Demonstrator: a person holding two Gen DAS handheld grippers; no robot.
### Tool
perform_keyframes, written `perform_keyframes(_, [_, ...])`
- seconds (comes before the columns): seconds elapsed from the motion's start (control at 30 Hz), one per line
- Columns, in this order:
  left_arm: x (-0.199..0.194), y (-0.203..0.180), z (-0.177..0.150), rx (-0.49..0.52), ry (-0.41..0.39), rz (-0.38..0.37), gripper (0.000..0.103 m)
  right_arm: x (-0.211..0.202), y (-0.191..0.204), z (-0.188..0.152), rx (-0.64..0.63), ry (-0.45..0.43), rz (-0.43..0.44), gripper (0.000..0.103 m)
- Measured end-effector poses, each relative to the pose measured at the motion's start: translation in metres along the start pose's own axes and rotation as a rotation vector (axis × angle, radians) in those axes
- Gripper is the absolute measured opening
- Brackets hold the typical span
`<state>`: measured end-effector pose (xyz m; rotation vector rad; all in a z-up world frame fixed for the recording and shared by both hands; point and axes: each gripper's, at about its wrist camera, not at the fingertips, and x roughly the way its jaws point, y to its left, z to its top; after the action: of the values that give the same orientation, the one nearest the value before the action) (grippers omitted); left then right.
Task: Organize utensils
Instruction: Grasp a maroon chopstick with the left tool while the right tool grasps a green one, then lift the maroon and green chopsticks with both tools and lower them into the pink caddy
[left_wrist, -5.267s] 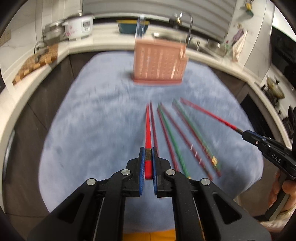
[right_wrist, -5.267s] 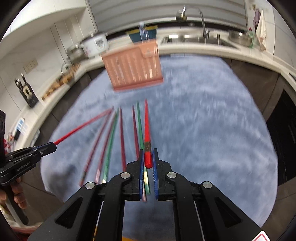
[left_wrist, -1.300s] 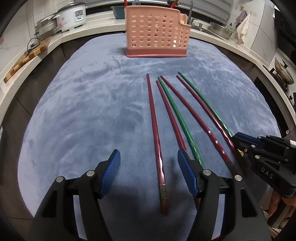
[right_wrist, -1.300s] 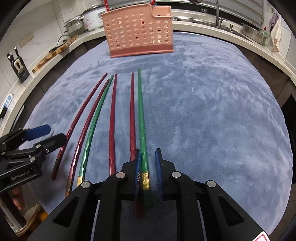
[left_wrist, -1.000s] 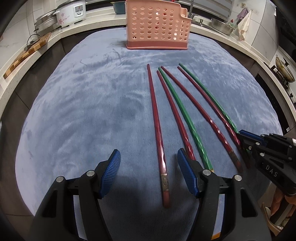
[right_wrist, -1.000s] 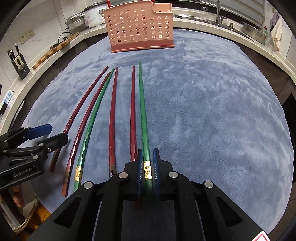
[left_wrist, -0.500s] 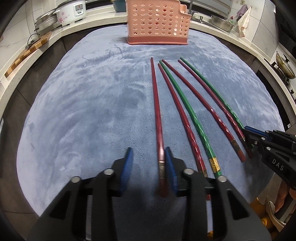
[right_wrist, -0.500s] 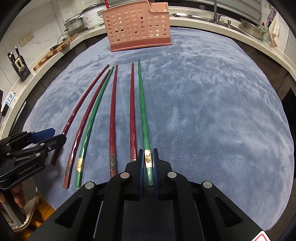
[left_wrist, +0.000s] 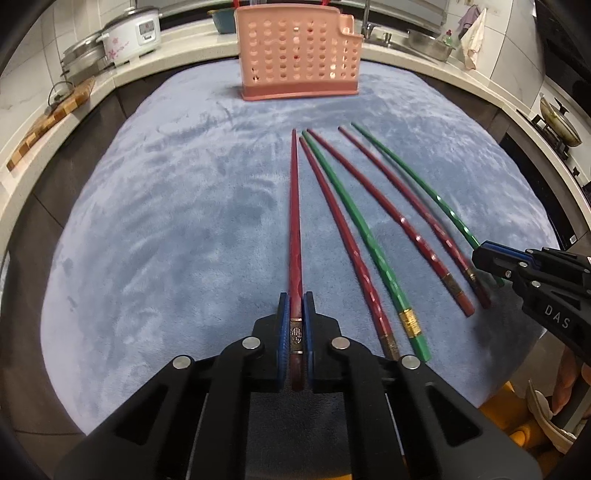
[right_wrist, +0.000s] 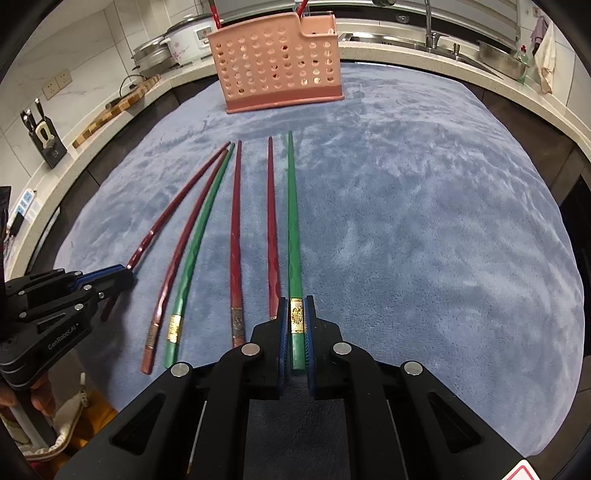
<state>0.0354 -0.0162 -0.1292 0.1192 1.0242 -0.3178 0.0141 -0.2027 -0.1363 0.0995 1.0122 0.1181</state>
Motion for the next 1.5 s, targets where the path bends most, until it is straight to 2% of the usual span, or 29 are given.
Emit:
perform_keyframes(0.37, [-0.039, -0.004, 0.036, 0.004, -0.081, -0.026, 0.007, -0.051, 0.0, 0.038, 0.031, -0.129, 0.031, 0.007])
perform_keyframes(0.87, [-0.083, 0.001, 0.119, -0.002, -0.252, -0.006, 0.007, -0.109, -0.009, 0.117, 0.041, -0.338, 0.042, 0.007])
perform_keyframes(1.27, [-0.101, 0.006, 0.165, 0.001, -0.338, 0.009, 0.007, -0.127, -0.008, 0.164, 0.025, -0.438, 0.044, 0.007])
perform_keyframes(1.5, [-0.119, 0.02, 0.213, -0.012, -0.42, 0.017, 0.007, -0.139, -0.005, 0.204, 0.017, -0.511, 0.07, 0.007])
